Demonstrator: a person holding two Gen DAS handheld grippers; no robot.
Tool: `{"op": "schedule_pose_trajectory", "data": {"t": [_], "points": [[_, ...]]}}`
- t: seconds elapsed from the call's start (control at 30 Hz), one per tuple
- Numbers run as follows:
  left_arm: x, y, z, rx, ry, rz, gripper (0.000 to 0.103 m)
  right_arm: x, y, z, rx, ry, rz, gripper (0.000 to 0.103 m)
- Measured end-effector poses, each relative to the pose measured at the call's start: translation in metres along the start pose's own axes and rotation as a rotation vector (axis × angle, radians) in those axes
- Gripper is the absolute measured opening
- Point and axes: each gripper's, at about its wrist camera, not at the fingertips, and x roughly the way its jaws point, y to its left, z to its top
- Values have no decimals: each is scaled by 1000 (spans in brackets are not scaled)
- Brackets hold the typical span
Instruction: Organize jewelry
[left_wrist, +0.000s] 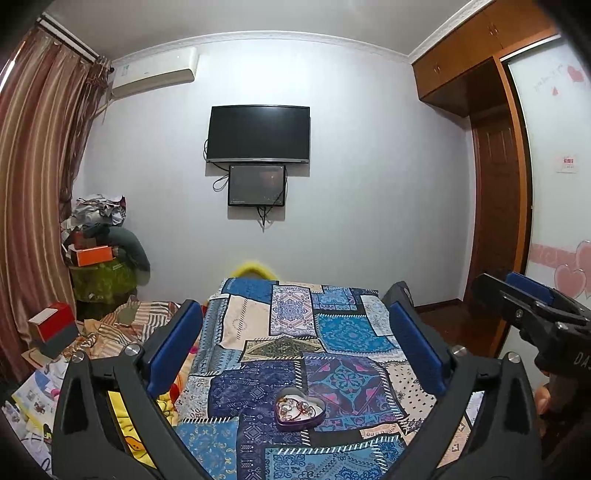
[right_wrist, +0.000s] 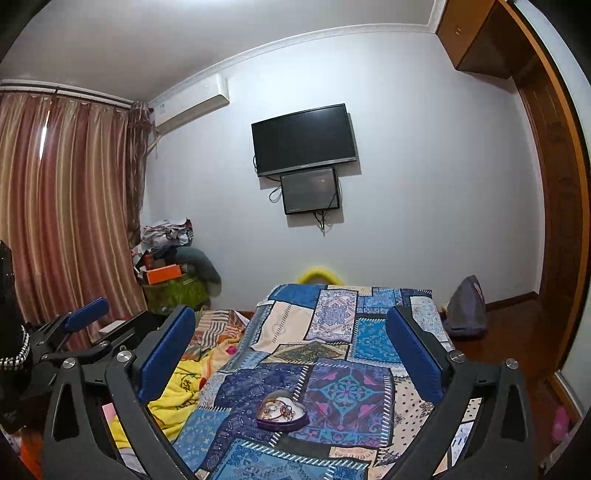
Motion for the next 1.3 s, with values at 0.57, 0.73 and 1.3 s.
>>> {"op": "schedule_pose_trajectory", "data": {"t": [0.57,0.73,1.3], "points": [[10,3,-7,-19,34,7,102,2,3,-3,-26,34,-11,102],[13,5,-9,-22,46,13,103,2,5,-3,-38,47,-15,102],[19,14,-13,-60,70,-3,103,6,5,-4,-45,69,-23,102]]}}
